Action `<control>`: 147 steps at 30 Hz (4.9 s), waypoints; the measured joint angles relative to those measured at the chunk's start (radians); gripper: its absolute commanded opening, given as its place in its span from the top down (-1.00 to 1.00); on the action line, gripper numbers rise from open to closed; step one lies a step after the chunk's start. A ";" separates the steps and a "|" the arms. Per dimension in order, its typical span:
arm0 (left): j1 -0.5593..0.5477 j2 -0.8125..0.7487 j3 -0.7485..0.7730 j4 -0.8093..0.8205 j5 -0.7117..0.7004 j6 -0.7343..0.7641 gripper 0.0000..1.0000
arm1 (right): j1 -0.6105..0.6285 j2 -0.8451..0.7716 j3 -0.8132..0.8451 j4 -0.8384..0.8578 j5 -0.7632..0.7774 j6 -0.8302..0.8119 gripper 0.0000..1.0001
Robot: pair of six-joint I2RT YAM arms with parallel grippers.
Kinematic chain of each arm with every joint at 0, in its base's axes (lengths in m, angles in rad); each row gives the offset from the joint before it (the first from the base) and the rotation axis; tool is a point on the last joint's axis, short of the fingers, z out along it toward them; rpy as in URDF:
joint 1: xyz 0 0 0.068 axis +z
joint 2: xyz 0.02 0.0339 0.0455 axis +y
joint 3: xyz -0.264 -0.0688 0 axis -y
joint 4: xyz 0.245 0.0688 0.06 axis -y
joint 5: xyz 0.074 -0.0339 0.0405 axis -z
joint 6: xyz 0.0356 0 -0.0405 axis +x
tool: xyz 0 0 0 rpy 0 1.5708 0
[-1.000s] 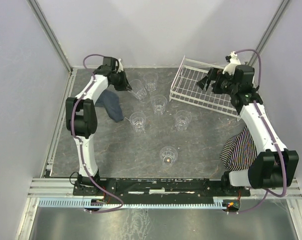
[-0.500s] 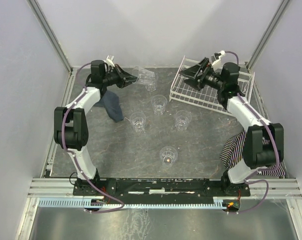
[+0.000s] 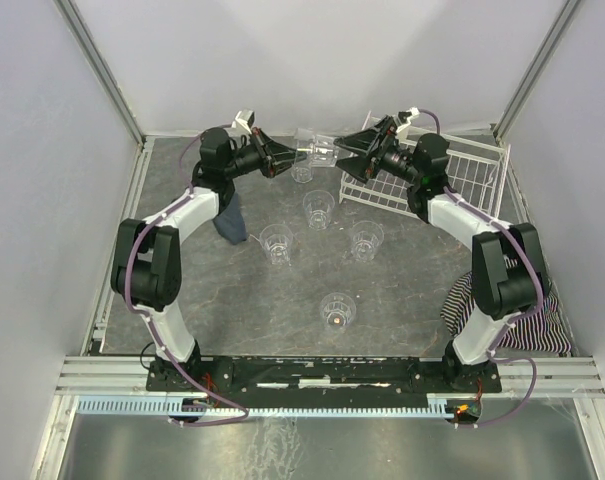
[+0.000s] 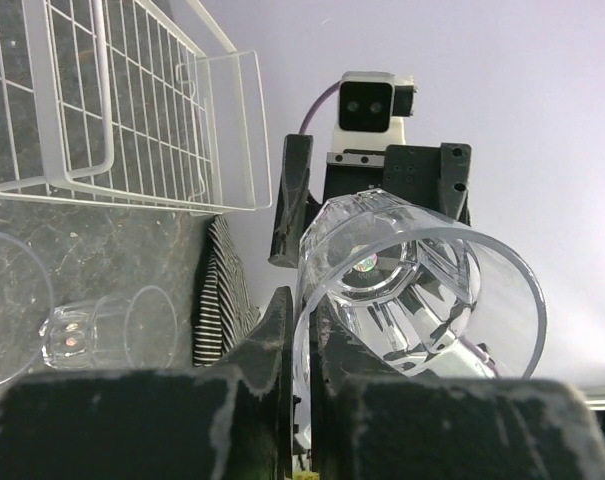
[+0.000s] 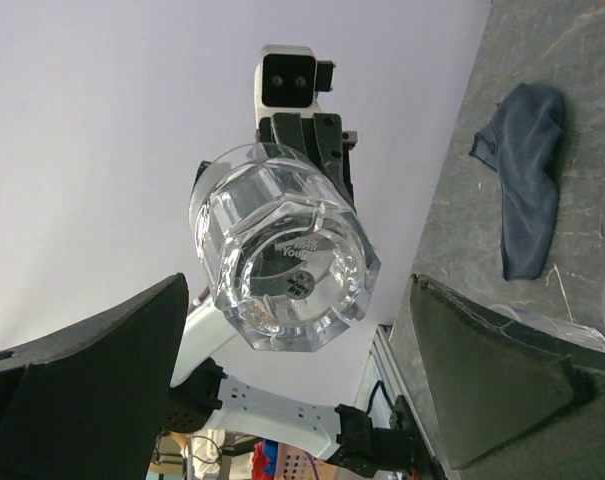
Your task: Load the cups into the dish rack
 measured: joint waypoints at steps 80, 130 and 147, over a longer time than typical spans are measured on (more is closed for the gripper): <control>0.050 -0.034 0.208 -0.808 -0.313 0.618 -0.99 | -0.409 0.407 0.998 -1.610 0.816 -1.138 0.99; 0.099 0.245 0.423 -0.839 -0.244 0.618 -0.99 | -0.501 0.698 1.344 -1.670 0.936 -1.098 0.96; 0.100 0.245 0.422 -0.839 -0.245 0.618 -0.98 | -0.503 0.715 1.337 -1.644 0.907 -1.096 -0.11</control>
